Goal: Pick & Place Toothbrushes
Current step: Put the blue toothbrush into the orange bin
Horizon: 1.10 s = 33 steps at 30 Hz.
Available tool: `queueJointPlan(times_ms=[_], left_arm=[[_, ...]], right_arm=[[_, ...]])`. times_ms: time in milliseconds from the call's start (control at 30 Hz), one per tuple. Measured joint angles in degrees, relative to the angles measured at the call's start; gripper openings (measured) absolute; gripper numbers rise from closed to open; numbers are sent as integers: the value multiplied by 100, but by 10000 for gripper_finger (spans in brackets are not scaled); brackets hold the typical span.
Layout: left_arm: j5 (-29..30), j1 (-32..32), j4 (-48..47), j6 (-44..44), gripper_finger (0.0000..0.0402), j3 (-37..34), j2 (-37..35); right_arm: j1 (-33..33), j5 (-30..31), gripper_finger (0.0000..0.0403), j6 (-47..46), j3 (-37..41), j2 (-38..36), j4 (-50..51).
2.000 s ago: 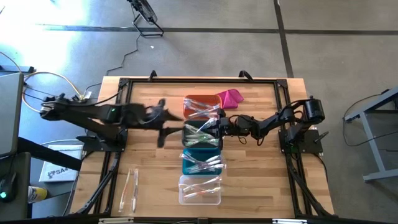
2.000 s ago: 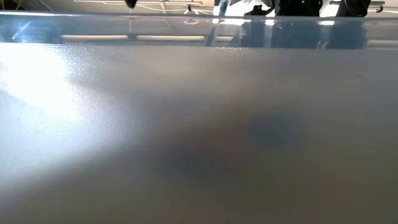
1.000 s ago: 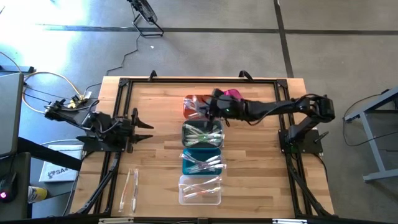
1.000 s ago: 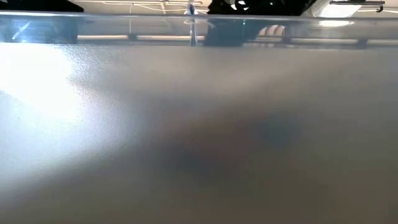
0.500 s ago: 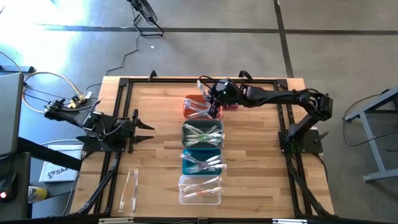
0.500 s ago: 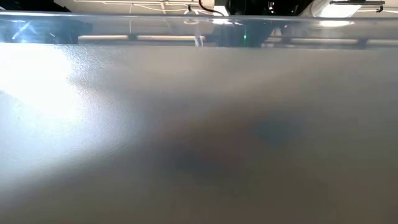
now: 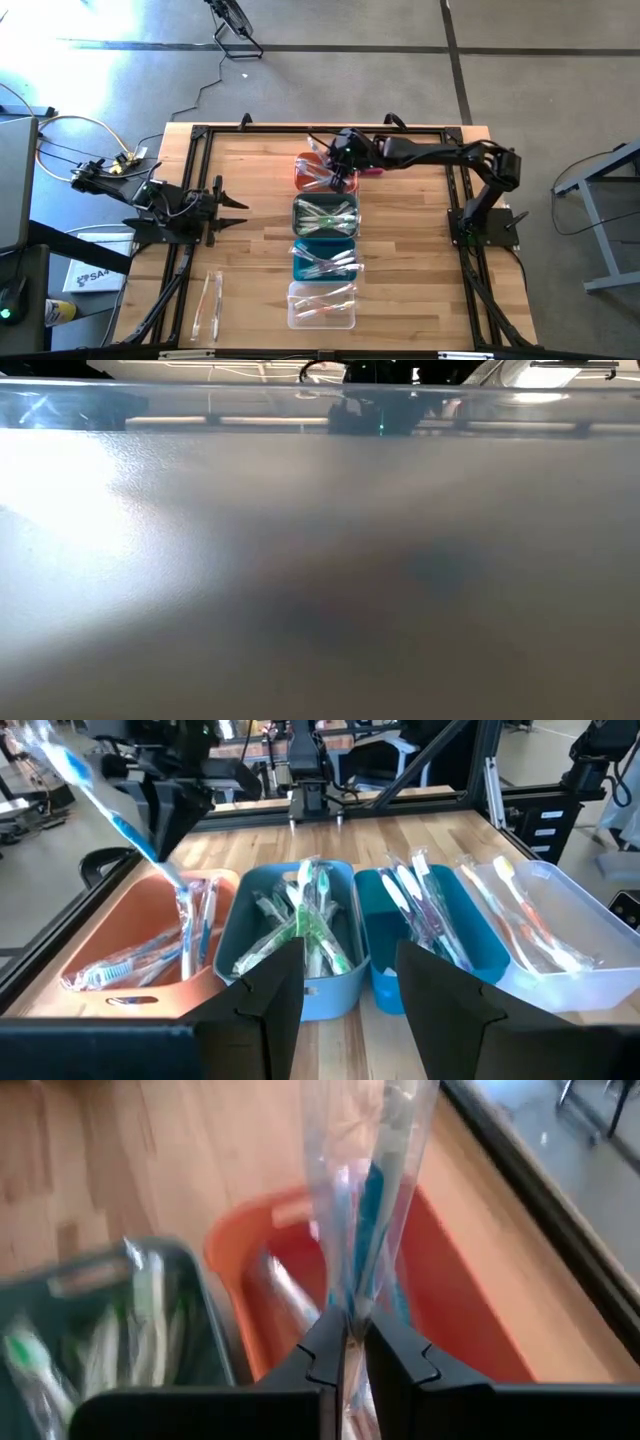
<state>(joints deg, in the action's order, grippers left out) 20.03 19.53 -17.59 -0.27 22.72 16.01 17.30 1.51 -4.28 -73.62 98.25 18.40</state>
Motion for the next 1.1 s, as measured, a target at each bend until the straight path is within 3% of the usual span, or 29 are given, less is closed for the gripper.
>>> queueJointPlan(times_ms=[300,867,1100], left_arm=[[0,0,-67,0,155,5,7],[0,0,-105,-2,155,5,37],[0,0,-105,-2,155,5,37]], right_arm=[[7,132,20,169,-1061,938,1457],[162,-167,21,137,-1100,1260,1739],[157,-148,74,154,-1098,1275,1809]])
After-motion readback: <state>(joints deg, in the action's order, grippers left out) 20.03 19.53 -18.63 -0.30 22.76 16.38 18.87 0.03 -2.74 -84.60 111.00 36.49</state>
